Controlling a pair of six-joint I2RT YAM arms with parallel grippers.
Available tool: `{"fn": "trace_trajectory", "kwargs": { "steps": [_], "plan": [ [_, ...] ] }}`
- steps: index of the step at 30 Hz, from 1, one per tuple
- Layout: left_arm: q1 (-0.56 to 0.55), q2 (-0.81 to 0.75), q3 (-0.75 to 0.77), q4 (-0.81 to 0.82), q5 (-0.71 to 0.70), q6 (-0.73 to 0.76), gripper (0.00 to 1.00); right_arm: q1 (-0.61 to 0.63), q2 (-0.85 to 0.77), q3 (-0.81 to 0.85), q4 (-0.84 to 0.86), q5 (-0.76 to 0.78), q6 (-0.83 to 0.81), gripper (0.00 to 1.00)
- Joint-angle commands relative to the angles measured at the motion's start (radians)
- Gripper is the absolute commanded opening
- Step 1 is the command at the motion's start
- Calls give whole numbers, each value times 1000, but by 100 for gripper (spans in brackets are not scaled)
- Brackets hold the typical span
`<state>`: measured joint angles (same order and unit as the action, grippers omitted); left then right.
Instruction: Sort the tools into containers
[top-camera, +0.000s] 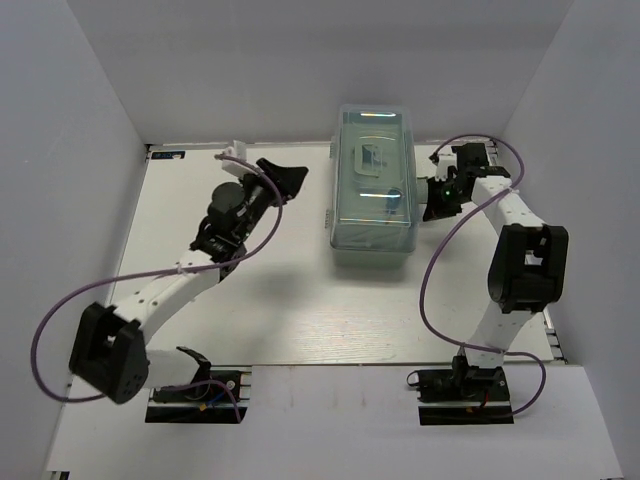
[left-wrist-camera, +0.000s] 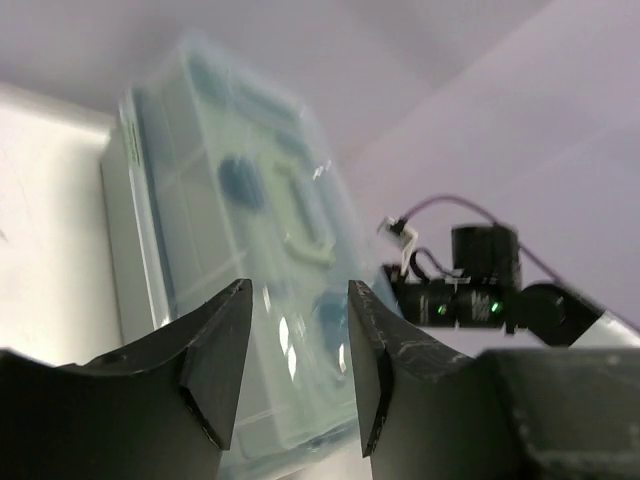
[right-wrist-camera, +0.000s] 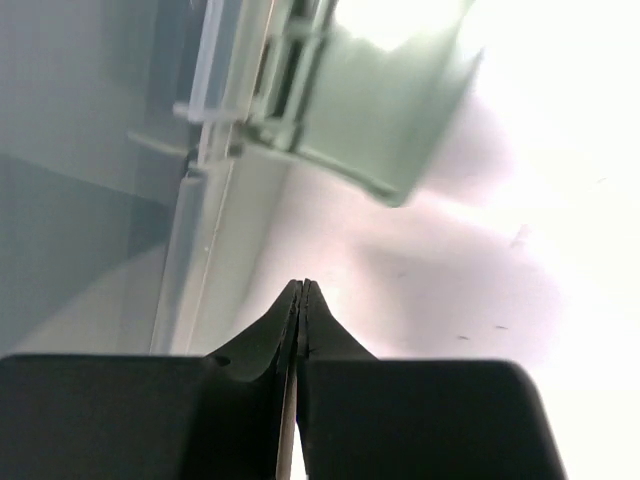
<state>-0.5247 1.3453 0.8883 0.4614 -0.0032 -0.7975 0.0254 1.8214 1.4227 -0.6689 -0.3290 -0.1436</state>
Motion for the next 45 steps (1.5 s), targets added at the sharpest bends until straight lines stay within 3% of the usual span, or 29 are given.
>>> {"fn": "trace_trajectory", "kwargs": {
  "steps": [1, 4, 8, 15, 24, 27, 28, 29, 32, 33, 34, 35, 36, 37, 38, 45],
  "plan": [
    [3, -90, -31, -165, -126, 104, 54, -5, -86, -34, 97, 104, 38, 0],
    [3, -19, -42, -167, -51, 104, 50, -4, -132, -47, 140, 42, 44, 0],
    [3, 161, 29, -196, 77, 104, 37, 1, -158, -44, 149, 28, 35, 1],
    [-29, 351, 92, -119, 235, 104, 33, -4, -220, -94, 167, 59, -2, 6],
    [-58, 391, 92, -43, 426, 104, 32, -10, -286, -157, 173, 73, -7, 8],
    [-58, 391, 92, -52, 440, 104, 32, -12, -290, -159, 164, 74, -2, 9],
    [-58, 381, 92, -105, 387, 116, 32, -13, -298, -159, 164, 87, 1, 9],
    [-58, 365, 80, -145, 340, 116, 35, -13, -298, -160, 161, 99, 1, 9],
    [-37, 257, 43, -352, 101, 106, 44, -12, -324, -168, 161, 208, 6, 38],
    [-37, 221, 43, -401, 42, 106, 48, -12, -359, -171, 163, 222, 4, 54],
    [-37, 184, 34, -488, -57, 115, 54, -13, -373, -182, 163, 247, -1, 64],
    [-37, 108, 34, -522, -92, 141, 75, -15, -388, -203, 167, 248, -7, 74],
    [-37, 71, 34, -550, -110, 167, 87, -13, -427, -217, 172, 248, -13, 79],
    [-37, 34, 46, -594, -119, 229, 90, -13, -469, -255, 167, 226, -13, 90],
    [-37, -33, 46, -607, -104, 274, 100, -13, -490, -272, 170, 217, 4, 90],
    [-37, -222, 124, -823, -56, 604, 100, -15, -747, -476, 173, 176, 136, 90]
  ]
}}
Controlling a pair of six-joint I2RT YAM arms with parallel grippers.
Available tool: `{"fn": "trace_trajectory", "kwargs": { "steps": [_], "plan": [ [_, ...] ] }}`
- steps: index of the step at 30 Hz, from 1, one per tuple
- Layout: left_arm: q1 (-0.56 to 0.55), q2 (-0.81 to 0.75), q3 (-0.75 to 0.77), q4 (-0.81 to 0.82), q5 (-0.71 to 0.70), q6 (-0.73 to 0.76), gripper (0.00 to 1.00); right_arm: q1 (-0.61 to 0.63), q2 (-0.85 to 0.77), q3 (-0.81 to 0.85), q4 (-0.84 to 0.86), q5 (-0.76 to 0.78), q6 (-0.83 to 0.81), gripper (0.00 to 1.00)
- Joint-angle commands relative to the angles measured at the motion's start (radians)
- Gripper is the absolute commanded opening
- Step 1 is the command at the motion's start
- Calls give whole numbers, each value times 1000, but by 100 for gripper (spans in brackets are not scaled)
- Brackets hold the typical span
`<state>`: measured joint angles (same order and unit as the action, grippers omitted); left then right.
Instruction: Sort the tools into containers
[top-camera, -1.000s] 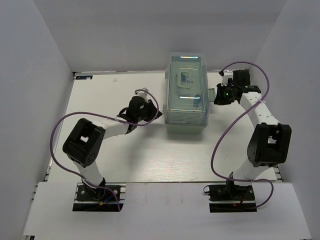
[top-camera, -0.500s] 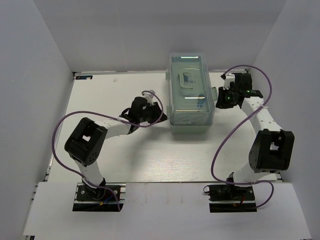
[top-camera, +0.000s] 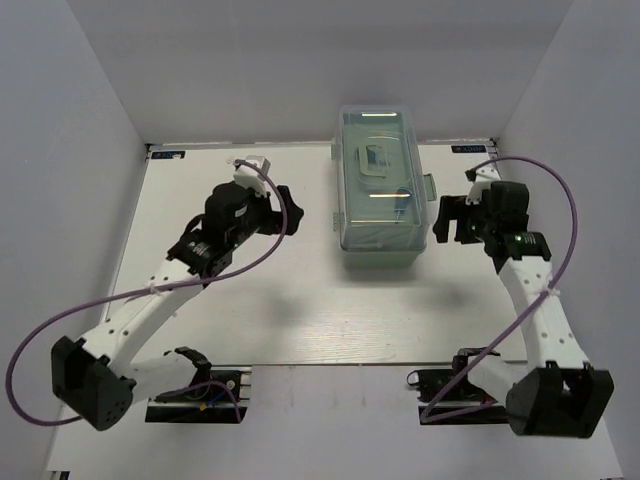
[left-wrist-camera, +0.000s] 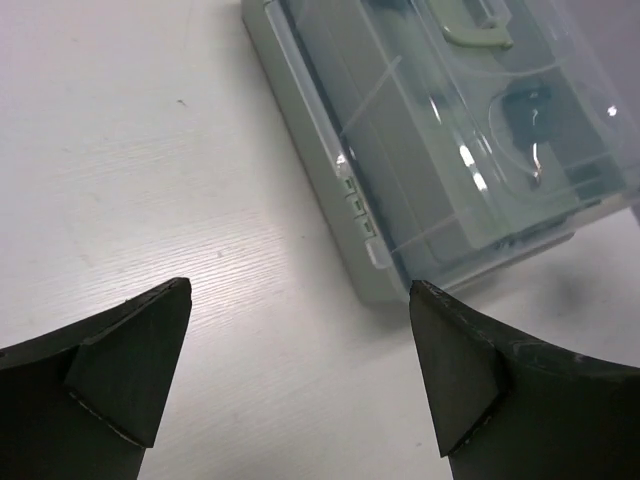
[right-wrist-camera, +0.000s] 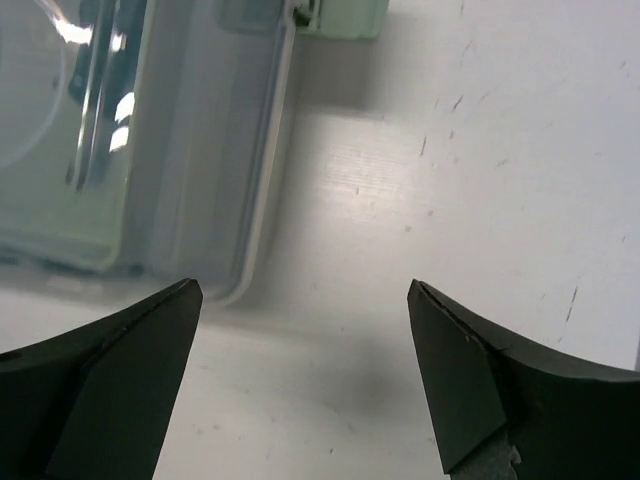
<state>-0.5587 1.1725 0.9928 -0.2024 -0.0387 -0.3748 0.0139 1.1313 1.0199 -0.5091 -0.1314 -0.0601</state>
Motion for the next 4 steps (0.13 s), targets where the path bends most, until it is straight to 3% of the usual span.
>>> {"fn": "trace_trajectory", "kwargs": {
  "steps": [1, 4],
  "plan": [
    [-3, -95, 7, -176, -35, 197, 100, -3, -124, -98, 23, -37, 52, 90],
    [-3, -174, -81, -186, -56, 237, 100, 0, -226, -228, 78, -65, 28, 90]
  ]
}}
